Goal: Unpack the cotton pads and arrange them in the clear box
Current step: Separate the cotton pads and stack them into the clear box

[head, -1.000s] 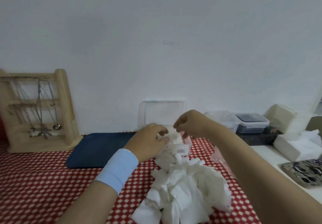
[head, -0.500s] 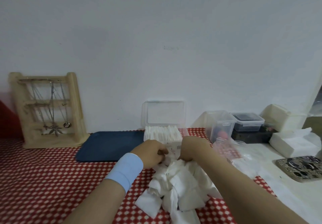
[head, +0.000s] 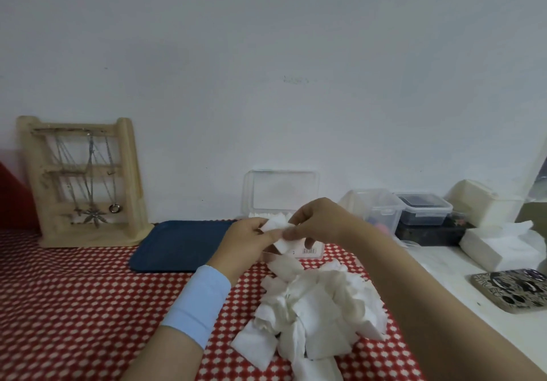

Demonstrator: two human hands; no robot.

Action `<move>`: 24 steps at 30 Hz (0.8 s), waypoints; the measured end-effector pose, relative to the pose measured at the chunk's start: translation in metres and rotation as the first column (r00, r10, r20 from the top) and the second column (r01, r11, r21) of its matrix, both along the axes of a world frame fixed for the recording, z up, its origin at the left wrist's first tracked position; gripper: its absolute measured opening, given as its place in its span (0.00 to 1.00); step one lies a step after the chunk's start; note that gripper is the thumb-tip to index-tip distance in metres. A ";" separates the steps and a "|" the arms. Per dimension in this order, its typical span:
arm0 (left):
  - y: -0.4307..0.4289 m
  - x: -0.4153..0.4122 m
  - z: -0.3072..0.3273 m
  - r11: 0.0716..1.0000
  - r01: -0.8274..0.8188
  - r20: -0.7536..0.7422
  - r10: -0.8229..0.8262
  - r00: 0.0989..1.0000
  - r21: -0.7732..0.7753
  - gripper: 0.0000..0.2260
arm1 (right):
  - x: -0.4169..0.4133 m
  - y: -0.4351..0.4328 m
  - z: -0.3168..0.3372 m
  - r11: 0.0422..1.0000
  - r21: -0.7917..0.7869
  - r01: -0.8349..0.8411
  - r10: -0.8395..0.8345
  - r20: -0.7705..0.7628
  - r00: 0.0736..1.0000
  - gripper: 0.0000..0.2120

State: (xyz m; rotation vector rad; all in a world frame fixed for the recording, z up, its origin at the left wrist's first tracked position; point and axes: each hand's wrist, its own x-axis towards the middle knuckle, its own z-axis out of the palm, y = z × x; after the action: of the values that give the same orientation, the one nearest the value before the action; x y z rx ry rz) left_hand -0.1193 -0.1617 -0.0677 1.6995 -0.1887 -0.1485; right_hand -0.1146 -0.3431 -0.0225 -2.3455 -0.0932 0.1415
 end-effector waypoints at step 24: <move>0.063 0.017 -0.022 0.968 -0.232 0.035 0.230 0.973 0.091 0.03 | -0.003 0.038 -0.006 0.975 -0.210 0.068 -0.062 0.038 0.997 0.13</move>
State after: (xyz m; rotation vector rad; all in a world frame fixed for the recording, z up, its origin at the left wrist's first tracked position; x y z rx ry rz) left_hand -0.1019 -0.0990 -0.0896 1.8042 -0.0003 0.0372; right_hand -0.1173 -0.3050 -0.0289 -2.5600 -0.0167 0.0858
